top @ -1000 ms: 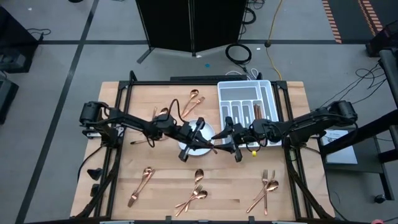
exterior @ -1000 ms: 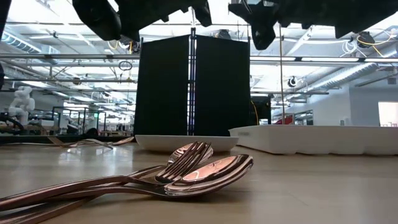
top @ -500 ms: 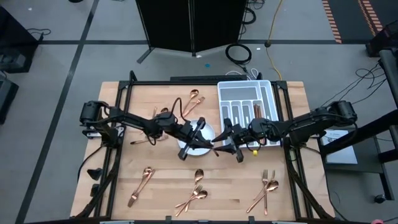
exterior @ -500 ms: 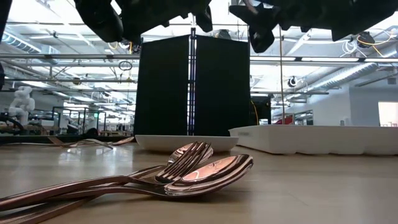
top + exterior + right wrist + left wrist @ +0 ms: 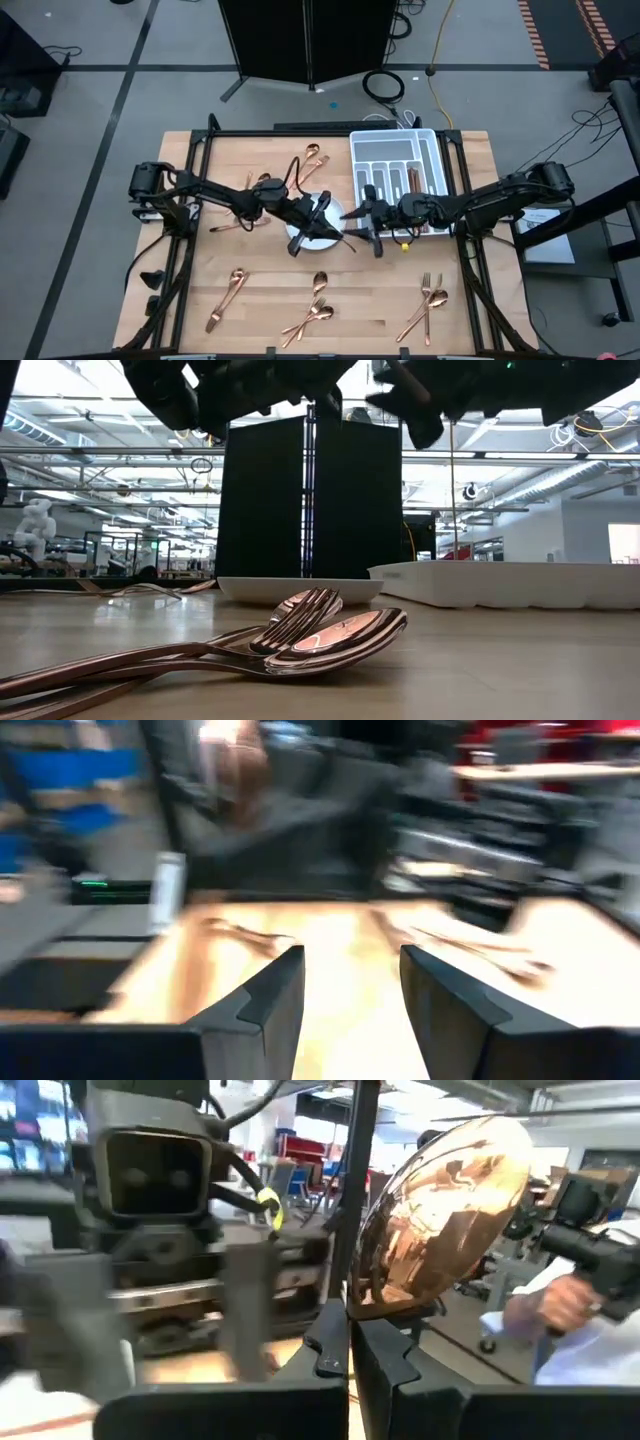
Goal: Sort silverware
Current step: Put the spoon in the silverware tray
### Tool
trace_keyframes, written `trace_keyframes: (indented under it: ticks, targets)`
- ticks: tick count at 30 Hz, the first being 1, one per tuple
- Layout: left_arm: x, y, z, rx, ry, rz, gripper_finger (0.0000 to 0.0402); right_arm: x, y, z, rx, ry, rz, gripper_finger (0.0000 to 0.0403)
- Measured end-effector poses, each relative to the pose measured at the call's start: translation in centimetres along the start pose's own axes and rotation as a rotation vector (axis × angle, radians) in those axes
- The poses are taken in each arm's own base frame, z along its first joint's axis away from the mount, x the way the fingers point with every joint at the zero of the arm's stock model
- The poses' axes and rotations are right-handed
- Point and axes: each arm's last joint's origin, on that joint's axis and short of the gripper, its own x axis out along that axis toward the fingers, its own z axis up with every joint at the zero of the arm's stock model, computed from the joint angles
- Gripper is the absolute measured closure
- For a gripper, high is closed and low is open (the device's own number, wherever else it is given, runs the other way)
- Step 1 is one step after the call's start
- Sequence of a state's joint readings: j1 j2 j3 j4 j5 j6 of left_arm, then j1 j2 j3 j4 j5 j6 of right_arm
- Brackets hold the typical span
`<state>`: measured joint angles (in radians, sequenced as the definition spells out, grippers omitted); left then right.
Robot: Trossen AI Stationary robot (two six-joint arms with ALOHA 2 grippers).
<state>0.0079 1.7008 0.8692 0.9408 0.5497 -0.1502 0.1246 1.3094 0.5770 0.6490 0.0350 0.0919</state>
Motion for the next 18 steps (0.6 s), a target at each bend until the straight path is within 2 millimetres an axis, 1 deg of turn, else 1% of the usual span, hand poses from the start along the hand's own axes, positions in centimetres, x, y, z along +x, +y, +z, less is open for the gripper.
trace_keyframes:
  ticks: [3, 7, 9, 12, 15, 18]
  targets:
    - [-0.4, 0.5, -0.3, -0.091, 0.044, 0.007, 0.0401, -0.3, -0.4, -0.1, -0.01, 0.029, -0.118, 0.0245]
    - [-1.2, 1.3, -0.3, -0.15, 0.106, 0.067, 0.0401, -1.2, -0.5, 0.4, -0.007, 0.056, -0.166, 0.0245]
    - [-1.6, 1.7, -0.2, -0.163, 0.122, 0.11, 0.0401, -1.8, -0.4, 0.8, 0.015, 0.059, -0.161, 0.0245]
    - [-2.1, 2.3, 0.0, -0.161, 0.118, 0.145, 0.0401, -2.5, -0.2, 1.2, 0.071, 0.075, -0.094, 0.0245]
    - [-2.3, 2.7, 0.2, -0.151, 0.102, 0.19, 0.0401, -2.6, 0.0, 1.3, 0.104, 0.077, -0.03, 0.0245]
    - [-2.3, 2.8, 0.3, -0.122, 0.092, 0.207, 0.0401, -2.2, -0.1, 0.9, 0.114, 0.092, -0.034, 0.0245]
